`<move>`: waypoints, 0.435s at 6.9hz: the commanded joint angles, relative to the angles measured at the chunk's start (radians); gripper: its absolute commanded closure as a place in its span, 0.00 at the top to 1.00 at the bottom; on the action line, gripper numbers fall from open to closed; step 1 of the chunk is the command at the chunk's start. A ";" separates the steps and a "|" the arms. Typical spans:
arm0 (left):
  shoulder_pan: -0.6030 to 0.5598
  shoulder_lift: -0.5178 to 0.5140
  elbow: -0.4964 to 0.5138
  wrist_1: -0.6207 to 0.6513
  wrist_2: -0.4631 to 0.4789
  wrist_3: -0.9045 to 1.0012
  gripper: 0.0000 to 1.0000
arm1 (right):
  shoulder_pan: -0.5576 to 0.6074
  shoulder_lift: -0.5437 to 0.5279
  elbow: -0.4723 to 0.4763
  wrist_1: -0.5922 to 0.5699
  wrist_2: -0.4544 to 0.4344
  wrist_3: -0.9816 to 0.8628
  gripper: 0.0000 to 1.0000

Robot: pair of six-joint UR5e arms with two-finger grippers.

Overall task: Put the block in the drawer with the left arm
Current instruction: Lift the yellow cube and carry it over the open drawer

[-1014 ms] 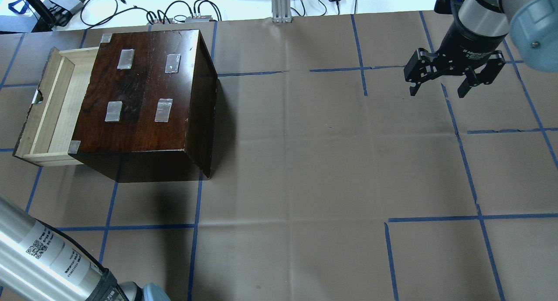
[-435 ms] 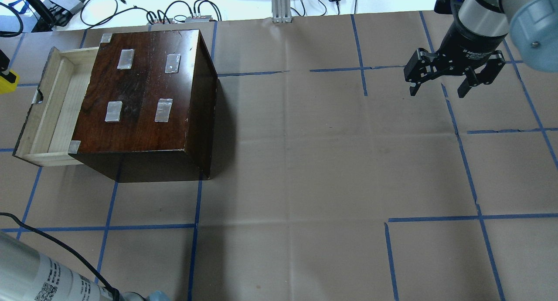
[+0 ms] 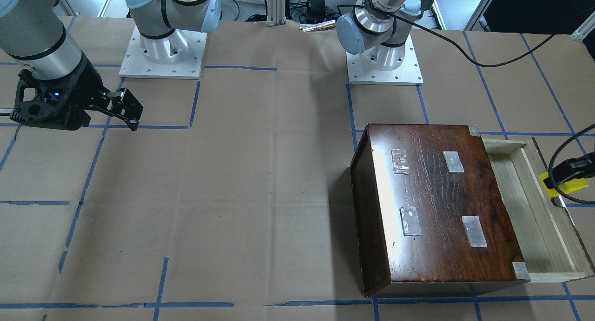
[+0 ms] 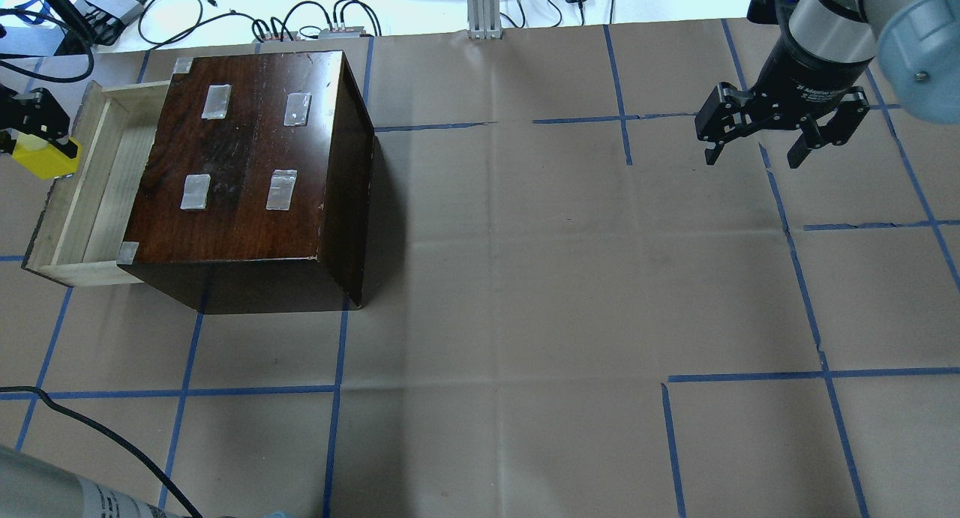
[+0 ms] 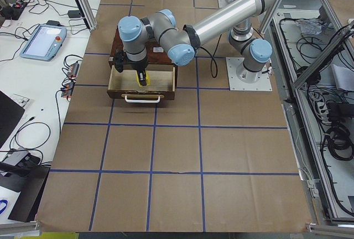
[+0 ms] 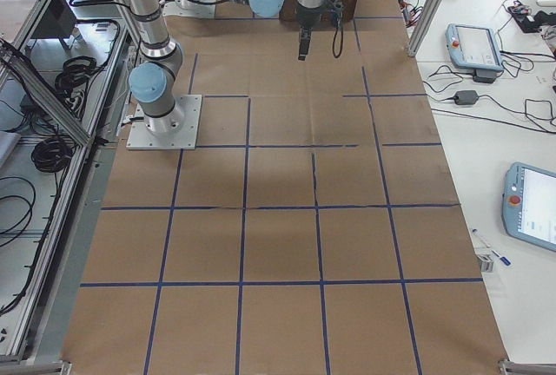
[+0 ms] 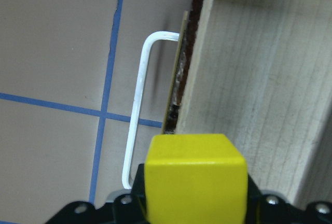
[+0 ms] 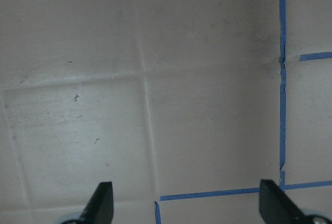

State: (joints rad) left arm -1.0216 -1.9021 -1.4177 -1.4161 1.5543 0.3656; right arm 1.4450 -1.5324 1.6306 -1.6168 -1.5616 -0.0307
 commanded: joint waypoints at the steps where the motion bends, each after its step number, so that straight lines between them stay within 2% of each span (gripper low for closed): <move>1: -0.052 -0.009 -0.056 0.089 0.000 -0.011 0.11 | 0.000 0.000 0.002 0.002 0.000 0.000 1.00; 3: -0.051 -0.024 -0.082 0.089 0.000 -0.004 0.11 | 0.000 0.000 0.002 0.002 0.000 0.000 1.00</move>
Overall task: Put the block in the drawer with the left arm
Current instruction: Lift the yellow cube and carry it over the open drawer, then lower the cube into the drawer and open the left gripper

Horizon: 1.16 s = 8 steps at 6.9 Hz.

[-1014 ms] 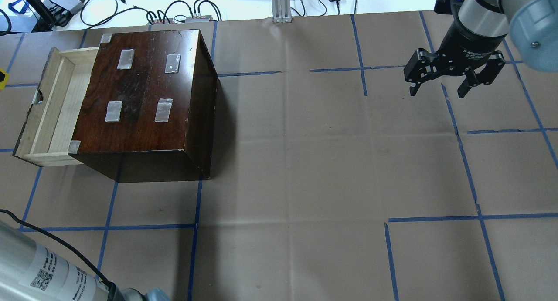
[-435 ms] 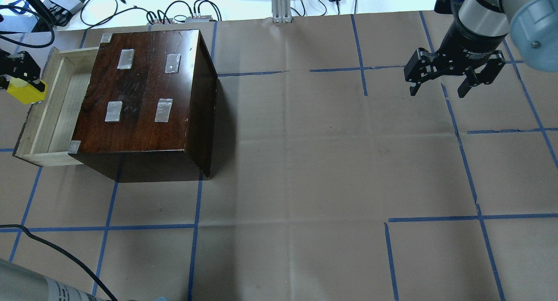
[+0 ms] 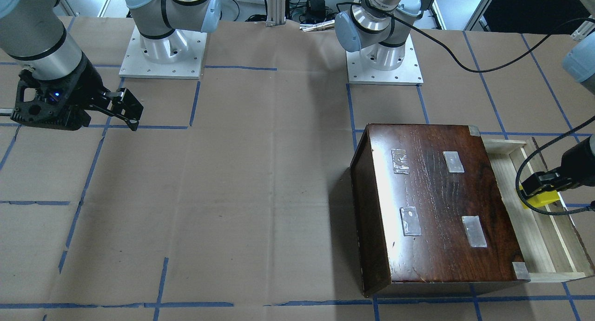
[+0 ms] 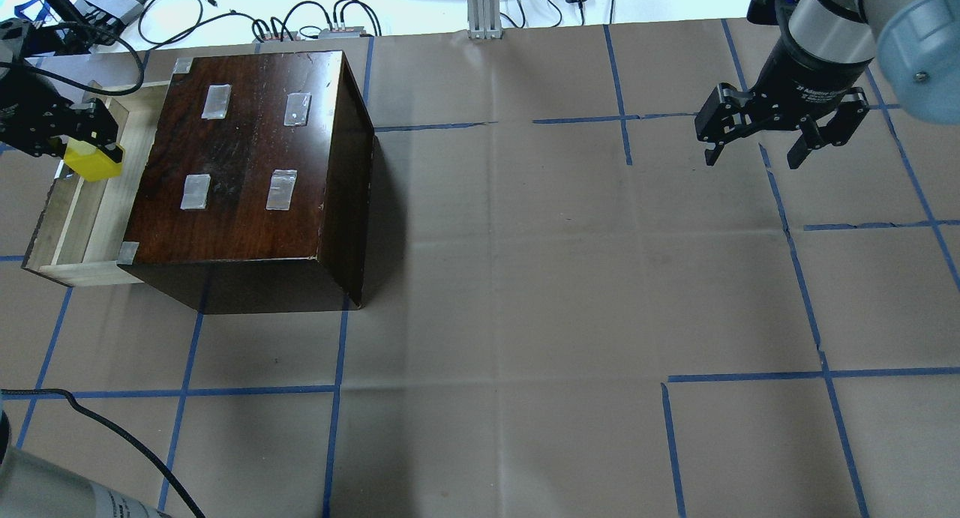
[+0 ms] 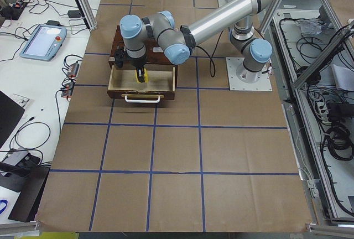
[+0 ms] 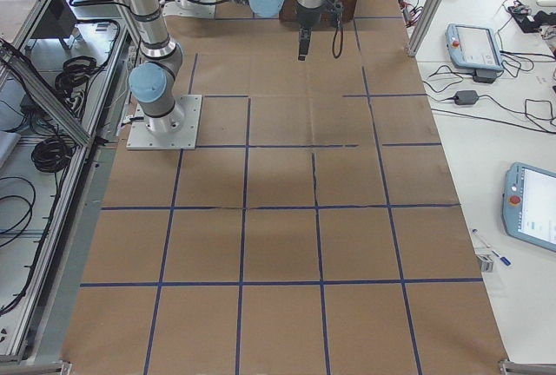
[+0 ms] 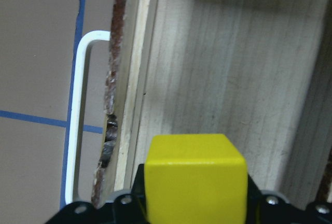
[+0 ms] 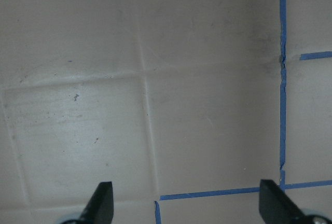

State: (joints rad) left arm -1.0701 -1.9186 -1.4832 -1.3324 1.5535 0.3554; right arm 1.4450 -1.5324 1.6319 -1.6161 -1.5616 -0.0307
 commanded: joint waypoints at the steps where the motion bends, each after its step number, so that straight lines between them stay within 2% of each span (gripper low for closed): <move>1: -0.002 -0.023 -0.019 0.006 0.000 0.013 0.11 | 0.000 0.000 -0.001 -0.001 0.000 0.000 1.00; 2: -0.002 -0.031 -0.019 0.006 0.002 0.013 0.13 | 0.000 0.000 0.000 -0.001 0.000 0.000 1.00; 3: -0.001 -0.030 -0.019 0.009 0.002 0.019 0.18 | 0.000 0.000 0.000 0.001 0.000 0.000 1.00; 4: -0.001 -0.028 -0.019 0.018 0.002 0.020 0.43 | 0.000 0.000 -0.001 -0.001 0.000 0.000 1.00; 5: -0.001 -0.025 -0.017 0.018 0.004 0.022 0.99 | 0.000 0.000 0.000 0.001 0.000 0.000 1.00; 8: -0.002 0.006 0.015 0.016 0.028 0.025 0.99 | 0.000 0.000 0.000 -0.001 0.000 0.000 1.00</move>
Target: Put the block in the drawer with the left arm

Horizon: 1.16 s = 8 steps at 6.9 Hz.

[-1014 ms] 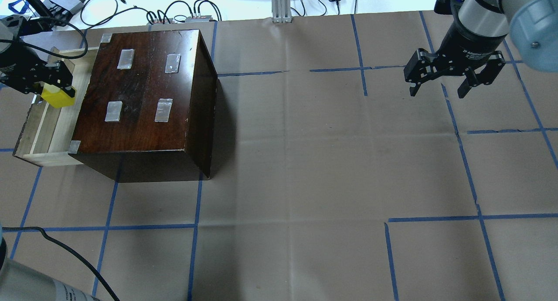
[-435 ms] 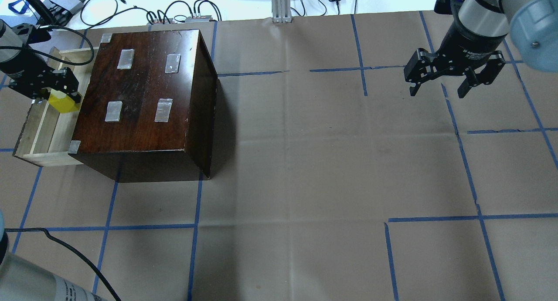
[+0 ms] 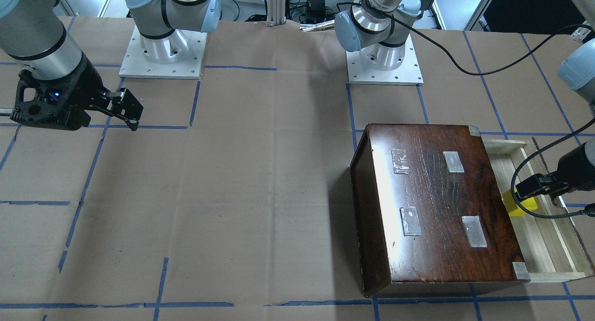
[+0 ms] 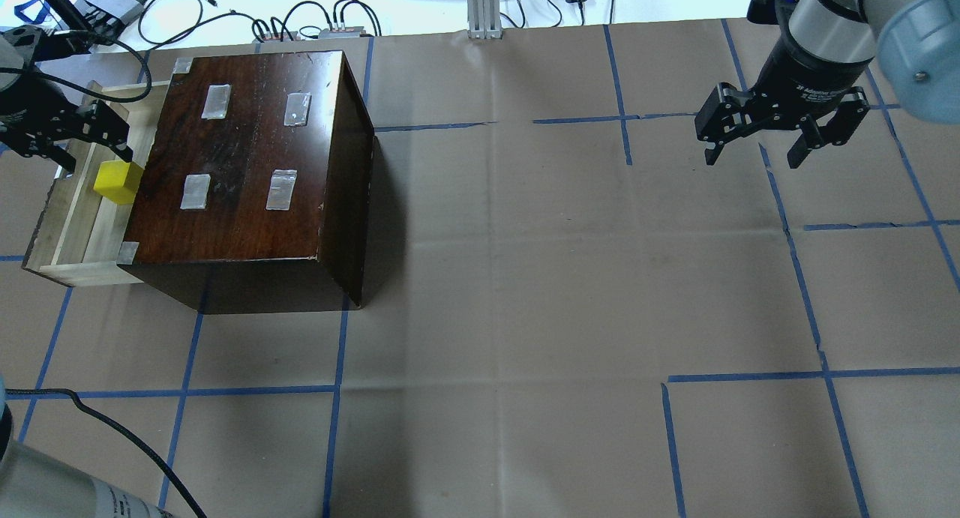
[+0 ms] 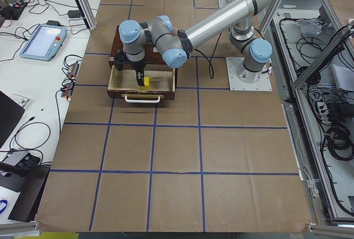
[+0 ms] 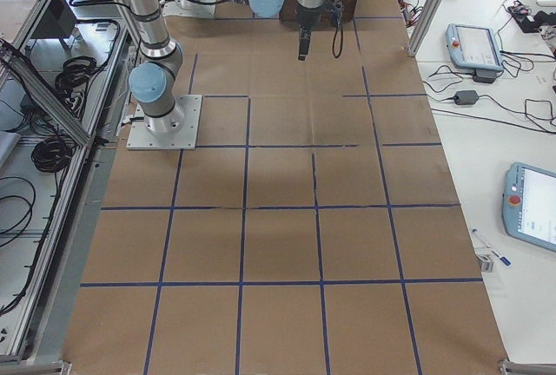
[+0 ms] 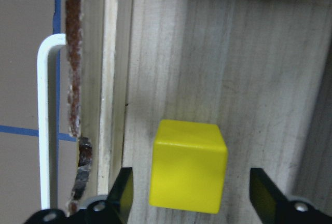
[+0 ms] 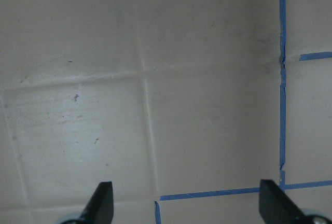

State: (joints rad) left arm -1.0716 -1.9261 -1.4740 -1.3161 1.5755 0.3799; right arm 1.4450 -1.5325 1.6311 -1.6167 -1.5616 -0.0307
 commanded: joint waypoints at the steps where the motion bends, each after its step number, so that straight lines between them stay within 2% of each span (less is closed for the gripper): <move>1: -0.001 0.019 0.008 0.000 0.008 0.000 0.99 | 0.000 0.000 0.000 0.000 0.000 0.000 1.00; 5: -0.016 0.139 -0.020 -0.055 0.011 -0.047 0.99 | 0.000 0.000 0.001 0.000 0.000 0.000 1.00; 8: -0.189 0.231 -0.019 -0.159 0.008 -0.260 0.99 | 0.000 0.000 0.001 0.000 0.000 0.000 1.00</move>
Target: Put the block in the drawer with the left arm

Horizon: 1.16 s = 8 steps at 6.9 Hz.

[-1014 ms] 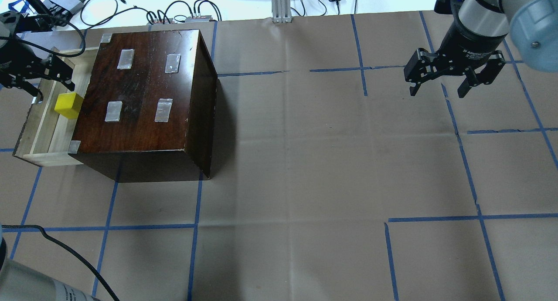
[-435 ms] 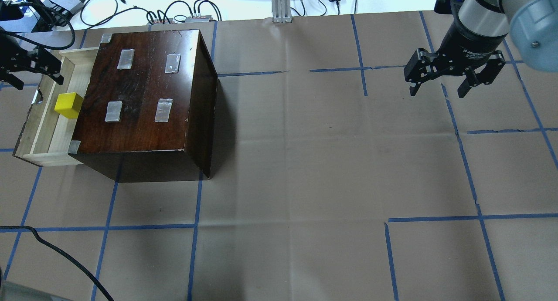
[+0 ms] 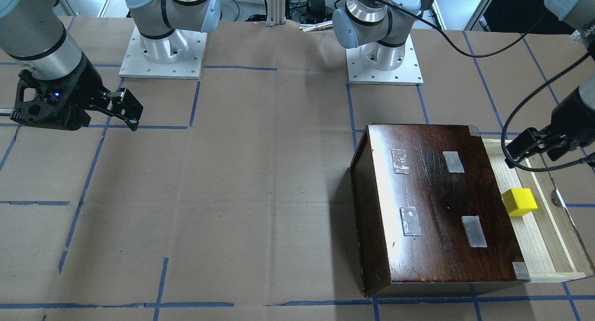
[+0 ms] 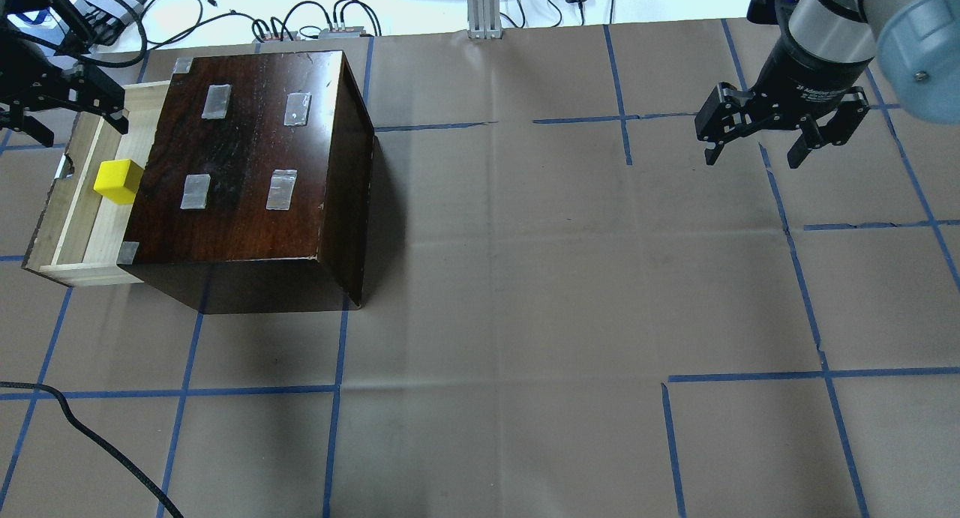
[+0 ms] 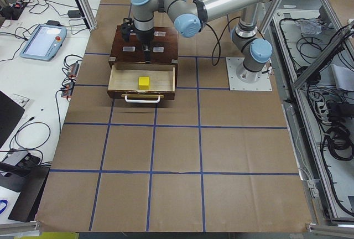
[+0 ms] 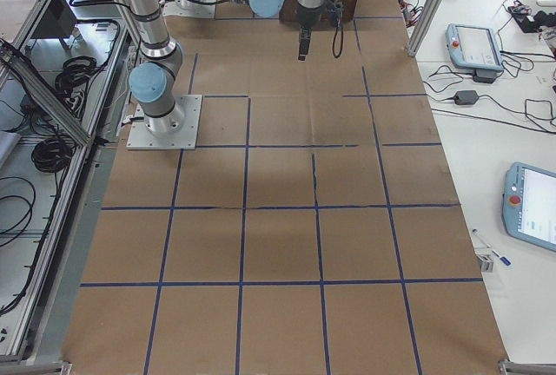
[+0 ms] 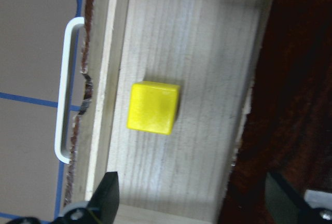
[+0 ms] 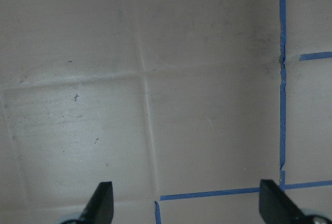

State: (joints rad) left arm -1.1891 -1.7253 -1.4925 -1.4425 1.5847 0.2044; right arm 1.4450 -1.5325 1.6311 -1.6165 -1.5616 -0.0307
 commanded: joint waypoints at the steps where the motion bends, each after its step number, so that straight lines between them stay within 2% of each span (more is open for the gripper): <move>1: -0.134 0.050 -0.002 -0.050 -0.005 -0.136 0.99 | 0.000 0.000 0.001 0.000 0.000 0.000 1.00; 5: -0.377 0.073 -0.031 -0.075 -0.012 -0.315 0.99 | 0.000 0.000 0.001 0.000 0.000 0.000 1.00; 8: -0.403 0.122 -0.112 -0.062 -0.005 -0.257 0.99 | 0.000 0.000 0.001 0.000 0.000 0.000 1.00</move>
State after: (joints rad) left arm -1.5882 -1.6180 -1.5780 -1.5100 1.5713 -0.0855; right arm 1.4450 -1.5324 1.6321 -1.6162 -1.5616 -0.0307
